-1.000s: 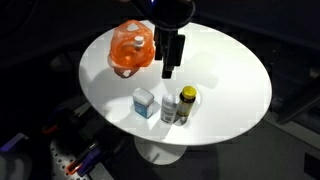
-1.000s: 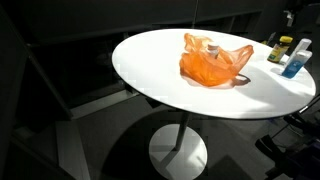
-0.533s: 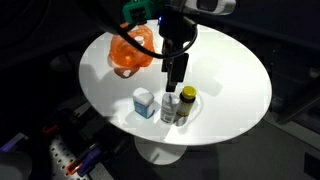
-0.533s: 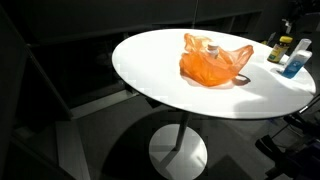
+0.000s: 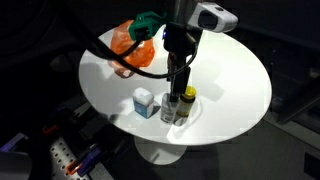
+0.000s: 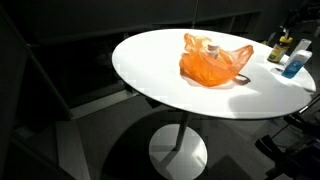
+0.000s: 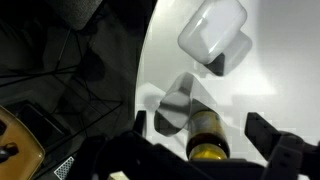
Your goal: Pick up the longest white container from the table and put it in the orange plastic bag
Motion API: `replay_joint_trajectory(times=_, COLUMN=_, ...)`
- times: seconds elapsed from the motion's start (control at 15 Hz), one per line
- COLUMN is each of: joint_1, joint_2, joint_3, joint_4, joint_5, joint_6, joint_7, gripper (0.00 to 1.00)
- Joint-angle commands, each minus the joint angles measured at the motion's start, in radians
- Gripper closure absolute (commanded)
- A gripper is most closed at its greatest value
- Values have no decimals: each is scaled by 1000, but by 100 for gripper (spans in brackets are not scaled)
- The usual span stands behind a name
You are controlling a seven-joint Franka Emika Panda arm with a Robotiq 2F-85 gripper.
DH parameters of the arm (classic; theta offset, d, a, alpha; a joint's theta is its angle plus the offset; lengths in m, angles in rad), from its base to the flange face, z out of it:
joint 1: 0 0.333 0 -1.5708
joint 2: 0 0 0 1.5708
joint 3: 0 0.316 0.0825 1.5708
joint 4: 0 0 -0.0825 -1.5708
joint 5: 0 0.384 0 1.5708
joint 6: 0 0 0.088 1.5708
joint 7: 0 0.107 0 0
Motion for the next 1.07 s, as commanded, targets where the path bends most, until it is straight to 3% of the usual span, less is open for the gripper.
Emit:
replay_joint_trajectory(times=0.0, joint_1=5, joint_2=-8, joint_3=-9, joint_4=-20, joint_5=-50, joint_6=11, joint_7=78, gripper=0)
replay_joint_trajectory(times=0.8, joint_1=7, joint_2=46, joint_3=-13, joint_4=-15, joint_5=-90, joint_6=27, joint_7=199, gripper=0)
replay_joint_trajectory(times=0.87, joint_1=8, joint_2=51, joint_3=-15, joint_4=-13, joint_5=-91, joint_6=28, joint_7=204, gripper=9)
replay_joint_trajectory(times=0.93, joint_1=8, joint_2=55, joint_3=-15, joint_4=-13, joint_5=-90, joint_6=30, joint_7=208, gripper=25)
replay_joint_trajectory(times=1.0, joint_1=9, joint_2=58, joint_3=-16, joint_4=-12, joint_5=-90, joint_6=32, joint_7=211, gripper=33)
